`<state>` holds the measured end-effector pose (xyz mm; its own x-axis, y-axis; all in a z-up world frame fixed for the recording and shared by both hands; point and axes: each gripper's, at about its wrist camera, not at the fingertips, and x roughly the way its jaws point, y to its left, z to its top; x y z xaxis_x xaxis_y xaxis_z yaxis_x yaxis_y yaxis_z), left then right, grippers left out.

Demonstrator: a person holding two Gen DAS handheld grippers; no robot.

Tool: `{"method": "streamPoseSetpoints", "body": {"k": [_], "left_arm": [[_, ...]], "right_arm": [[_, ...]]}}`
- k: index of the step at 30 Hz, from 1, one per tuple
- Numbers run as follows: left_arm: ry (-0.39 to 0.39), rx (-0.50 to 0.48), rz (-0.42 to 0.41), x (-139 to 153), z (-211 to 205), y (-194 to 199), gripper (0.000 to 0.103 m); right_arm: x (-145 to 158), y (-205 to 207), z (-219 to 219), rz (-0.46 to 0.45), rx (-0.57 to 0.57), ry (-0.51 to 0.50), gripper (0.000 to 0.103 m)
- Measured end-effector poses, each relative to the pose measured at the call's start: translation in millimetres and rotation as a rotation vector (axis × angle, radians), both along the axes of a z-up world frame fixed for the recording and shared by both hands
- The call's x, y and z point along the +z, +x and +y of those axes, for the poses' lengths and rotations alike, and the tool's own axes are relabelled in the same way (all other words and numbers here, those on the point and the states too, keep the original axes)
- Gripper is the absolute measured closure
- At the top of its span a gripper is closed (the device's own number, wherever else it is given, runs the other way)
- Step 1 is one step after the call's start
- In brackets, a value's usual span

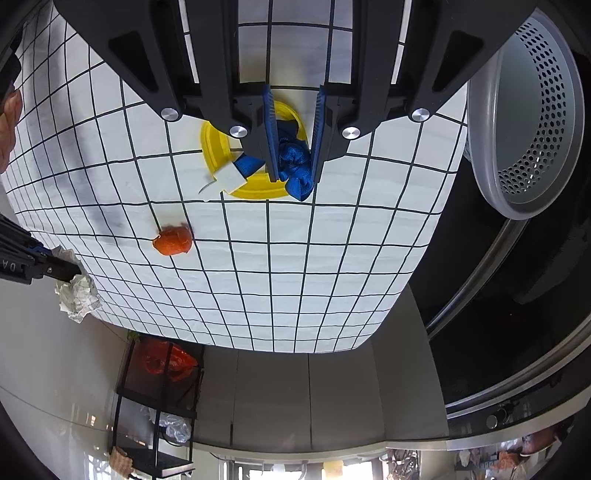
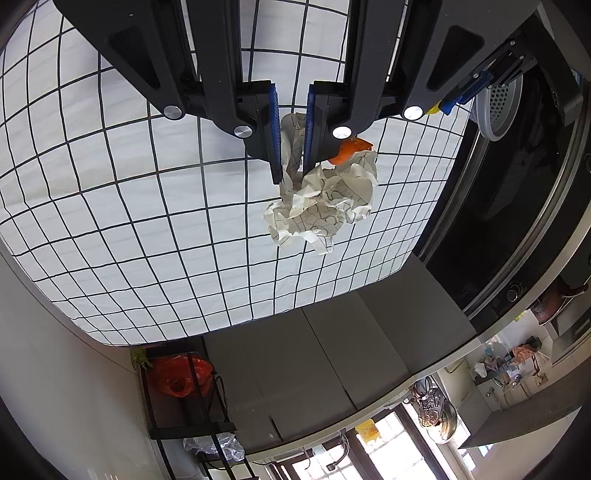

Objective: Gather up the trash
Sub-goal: 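Lift the blue cloth and carry it and the paper toward the grey basket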

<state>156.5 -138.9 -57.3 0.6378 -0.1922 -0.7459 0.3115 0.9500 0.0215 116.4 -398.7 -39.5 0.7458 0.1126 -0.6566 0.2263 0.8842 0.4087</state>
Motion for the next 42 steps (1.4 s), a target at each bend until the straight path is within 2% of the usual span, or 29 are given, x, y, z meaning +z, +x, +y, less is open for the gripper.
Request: {"method": "streamPoseSetpoints", "body": {"k": [7,22,33,42], "left_arm": [[-0.043,0.007,-0.005,12,10,2,0.086],[-0.039,0.064,-0.057,40,46,-7,0.086],[-0.023,0.149,-0.118,66,114,-18,0.086],[0.002,0.272,-0.146,76,189,-25,0.086]], "right_arm": [[1,0,1,-0.001,0.002,0.001,0.092],[6,0,10,-0.017,0.032,0.001,0.092],[23,2,74,-0.039,0.122,-0.024,0.092],[40,7,166,-0.072,0.242,-0.054,0.092]]}}
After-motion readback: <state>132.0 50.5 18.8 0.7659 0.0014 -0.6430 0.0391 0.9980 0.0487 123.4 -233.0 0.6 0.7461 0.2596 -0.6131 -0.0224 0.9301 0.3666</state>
